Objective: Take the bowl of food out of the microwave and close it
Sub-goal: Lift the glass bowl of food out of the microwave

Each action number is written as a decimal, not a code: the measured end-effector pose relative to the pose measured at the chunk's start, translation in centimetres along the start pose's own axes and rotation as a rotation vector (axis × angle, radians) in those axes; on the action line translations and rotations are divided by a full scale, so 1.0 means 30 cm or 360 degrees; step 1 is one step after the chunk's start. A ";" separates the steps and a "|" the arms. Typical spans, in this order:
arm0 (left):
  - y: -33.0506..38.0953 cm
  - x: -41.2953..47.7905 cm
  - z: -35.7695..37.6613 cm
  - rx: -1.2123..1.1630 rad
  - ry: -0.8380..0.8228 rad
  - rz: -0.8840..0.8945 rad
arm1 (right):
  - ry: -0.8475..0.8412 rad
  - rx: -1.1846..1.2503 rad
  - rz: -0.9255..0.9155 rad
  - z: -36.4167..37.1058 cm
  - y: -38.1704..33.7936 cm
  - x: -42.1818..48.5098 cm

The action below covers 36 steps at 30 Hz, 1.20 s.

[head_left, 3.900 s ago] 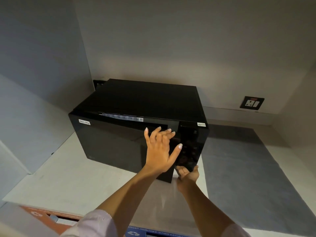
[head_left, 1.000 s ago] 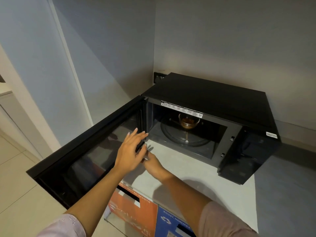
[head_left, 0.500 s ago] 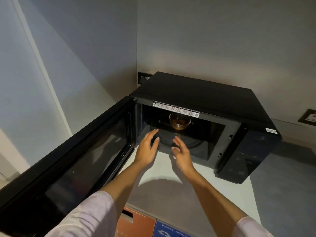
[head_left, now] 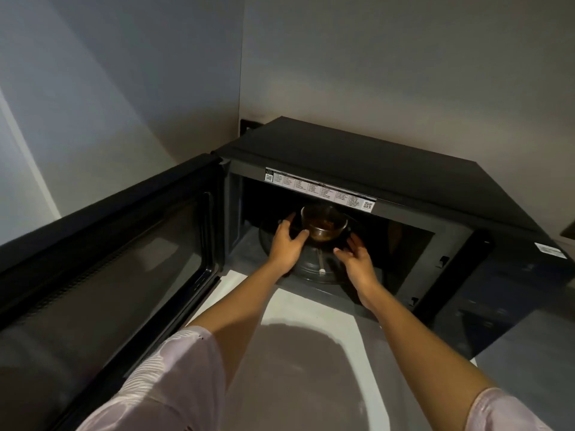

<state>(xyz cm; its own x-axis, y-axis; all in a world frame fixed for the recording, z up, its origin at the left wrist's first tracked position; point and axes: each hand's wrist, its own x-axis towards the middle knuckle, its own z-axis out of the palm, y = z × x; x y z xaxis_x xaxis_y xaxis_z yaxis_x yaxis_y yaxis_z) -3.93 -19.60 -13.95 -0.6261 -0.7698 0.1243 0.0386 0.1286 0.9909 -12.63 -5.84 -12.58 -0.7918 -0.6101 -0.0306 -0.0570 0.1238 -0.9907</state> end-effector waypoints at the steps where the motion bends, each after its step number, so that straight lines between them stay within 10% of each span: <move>1: -0.011 0.019 0.012 -0.0062 0.0020 -0.0019 | -0.0011 -0.0004 0.0005 -0.004 0.008 0.024; 36: 0.008 -0.095 -0.039 -0.0486 -0.0100 -0.0061 | -0.0261 0.0402 0.0167 0.029 -0.028 -0.045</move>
<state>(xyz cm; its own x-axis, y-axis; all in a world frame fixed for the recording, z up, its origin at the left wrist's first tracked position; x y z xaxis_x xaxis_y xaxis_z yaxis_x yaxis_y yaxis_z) -1.23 -18.11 -14.00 -0.6782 -0.7290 0.0924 0.2400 -0.1009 0.9655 -10.99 -5.80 -11.84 -0.6755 -0.7248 -0.1353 0.1892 0.0069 -0.9819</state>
